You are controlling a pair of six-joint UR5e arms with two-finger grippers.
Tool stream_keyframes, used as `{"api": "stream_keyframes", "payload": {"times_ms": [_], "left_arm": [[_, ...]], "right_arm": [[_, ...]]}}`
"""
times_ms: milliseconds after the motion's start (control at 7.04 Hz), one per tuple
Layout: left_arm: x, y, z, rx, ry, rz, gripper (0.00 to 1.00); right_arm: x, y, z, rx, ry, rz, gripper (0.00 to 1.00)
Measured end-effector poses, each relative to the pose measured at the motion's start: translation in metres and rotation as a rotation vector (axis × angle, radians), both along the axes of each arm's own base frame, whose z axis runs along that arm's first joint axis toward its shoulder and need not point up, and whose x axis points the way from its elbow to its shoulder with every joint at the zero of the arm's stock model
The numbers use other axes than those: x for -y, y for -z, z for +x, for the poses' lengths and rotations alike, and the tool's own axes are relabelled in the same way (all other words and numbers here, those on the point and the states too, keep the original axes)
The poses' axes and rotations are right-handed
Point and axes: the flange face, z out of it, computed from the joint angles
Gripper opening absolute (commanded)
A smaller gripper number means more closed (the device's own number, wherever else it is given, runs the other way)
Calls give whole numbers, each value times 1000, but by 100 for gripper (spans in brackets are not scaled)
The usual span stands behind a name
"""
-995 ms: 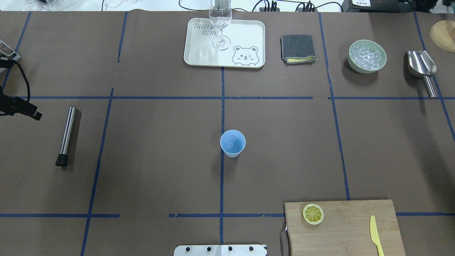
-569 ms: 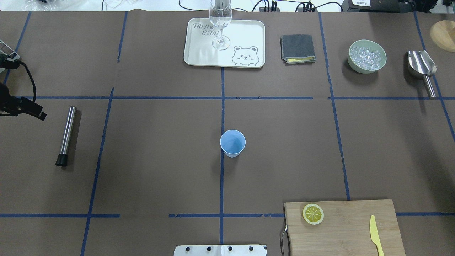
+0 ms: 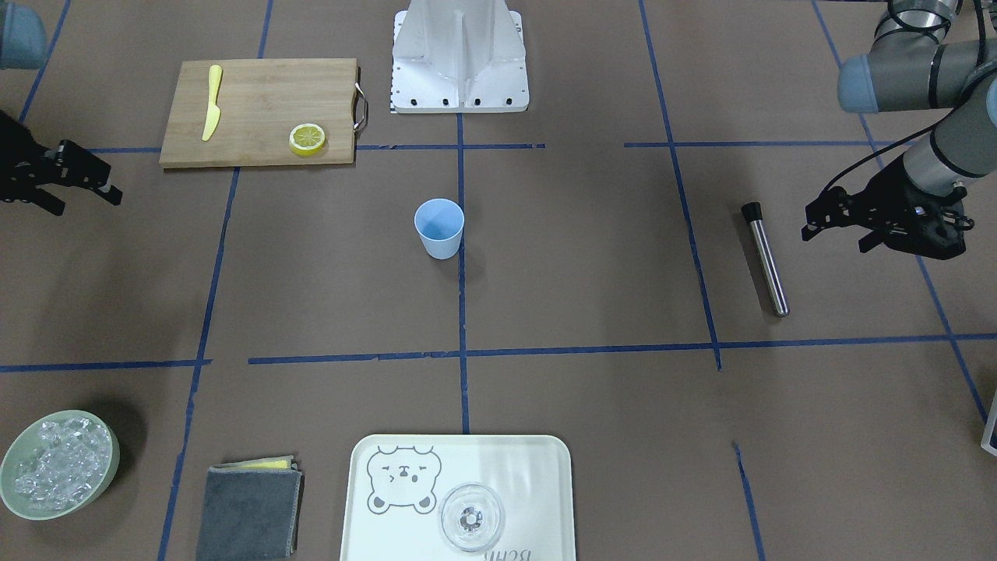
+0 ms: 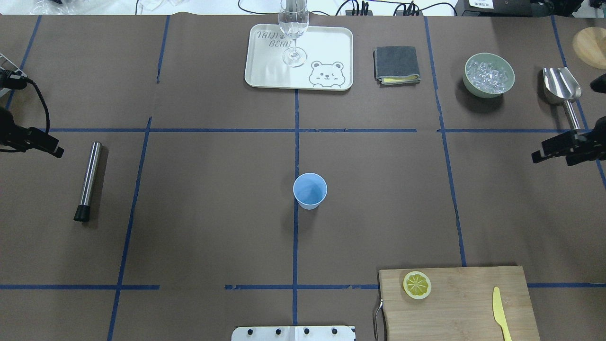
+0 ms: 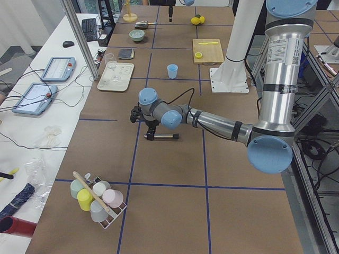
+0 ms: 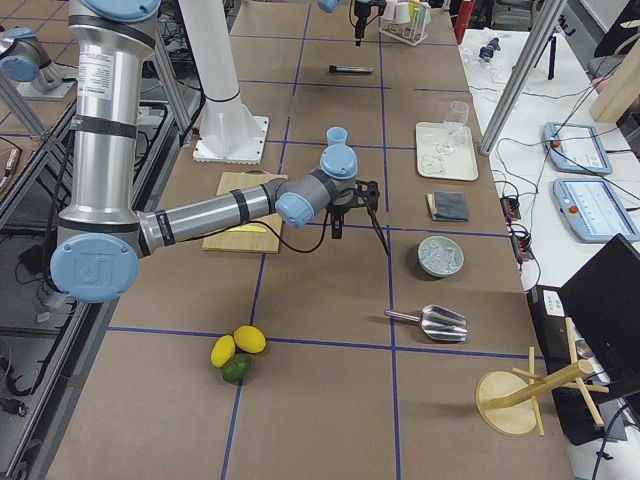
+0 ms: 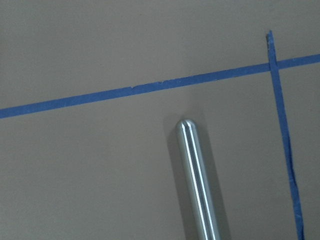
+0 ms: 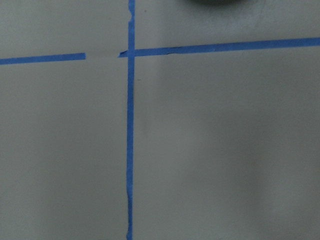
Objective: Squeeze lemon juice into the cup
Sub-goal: 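Move the right gripper down to the lemon slice on the cutting board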
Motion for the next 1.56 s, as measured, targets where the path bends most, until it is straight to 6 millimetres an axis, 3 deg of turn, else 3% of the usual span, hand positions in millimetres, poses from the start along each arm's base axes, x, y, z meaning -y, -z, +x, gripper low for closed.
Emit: {"api": "stream_keyframes", "payload": {"times_ms": [284, 569, 711, 1137, 1563], "left_arm": [[6, 9, 3, -5, 1, 17, 100], [7, 11, 3, -5, 5, 21, 100], [7, 11, 3, -6, 5, 22, 100], [7, 14, 1, -9, 9, 24, 100], [6, 15, -1, -12, 11, 27, 100]], "right_arm": [[-64, 48, -92, -29, -19, -27, 100], [-125, 66, -157, -57, -50, -33, 100], [-148, 70, -176, -66, -59, -25, 100], [-189, 72, -208, -106, -74, -2, 100], [-213, 77, -234, -159, -65, 39, 100]]}}
